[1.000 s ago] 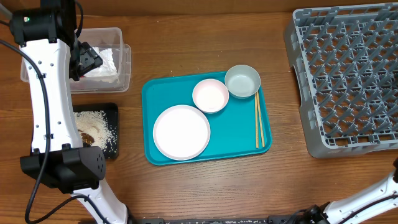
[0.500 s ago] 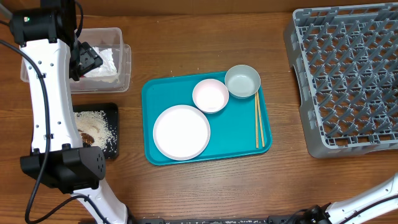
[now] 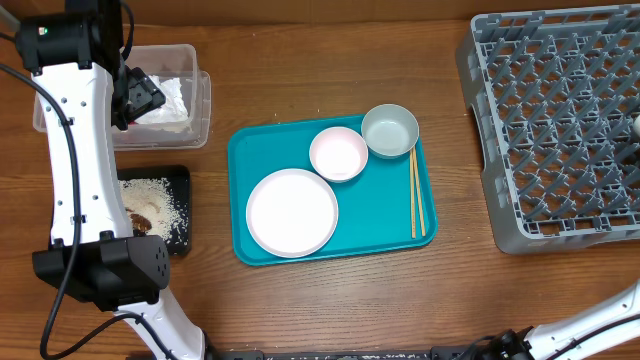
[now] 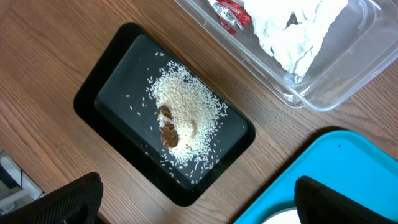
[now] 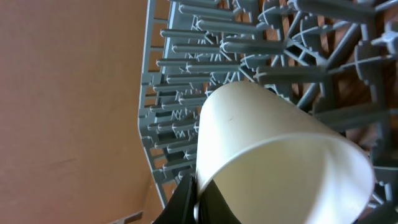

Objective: Sort waste into correct bins and load items into the dishwasher
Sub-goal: 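Lower the white cup upside down into the grey dish rack and release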

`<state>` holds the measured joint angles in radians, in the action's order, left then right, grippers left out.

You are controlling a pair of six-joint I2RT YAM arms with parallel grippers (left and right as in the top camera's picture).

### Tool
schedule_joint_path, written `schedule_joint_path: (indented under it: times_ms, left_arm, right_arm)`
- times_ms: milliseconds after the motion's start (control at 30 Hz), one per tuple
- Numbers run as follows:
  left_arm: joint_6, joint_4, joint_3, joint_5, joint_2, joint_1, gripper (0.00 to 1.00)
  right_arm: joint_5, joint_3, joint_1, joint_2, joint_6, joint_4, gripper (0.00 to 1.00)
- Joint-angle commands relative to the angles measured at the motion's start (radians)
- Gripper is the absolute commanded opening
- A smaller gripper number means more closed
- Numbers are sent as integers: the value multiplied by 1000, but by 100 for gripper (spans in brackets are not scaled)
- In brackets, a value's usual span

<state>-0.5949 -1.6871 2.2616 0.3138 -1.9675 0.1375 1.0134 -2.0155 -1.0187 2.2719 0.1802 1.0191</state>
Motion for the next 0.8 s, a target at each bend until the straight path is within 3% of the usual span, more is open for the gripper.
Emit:
schedule_joint_path:
  times_ms: [0,500,767]
  left_arm:
    - [12,-2,17,0,19,-2,100]
    - [12,-2,17,0,19,-2,100]
    - [12,-2,17,0,19,-2,100]
  right_arm:
    - [-10,6,-13,31,-24,0,4]
    - [-200,7,-72,46,-27,77,5]
    - [-285,4,-87,42,-20,113,12]
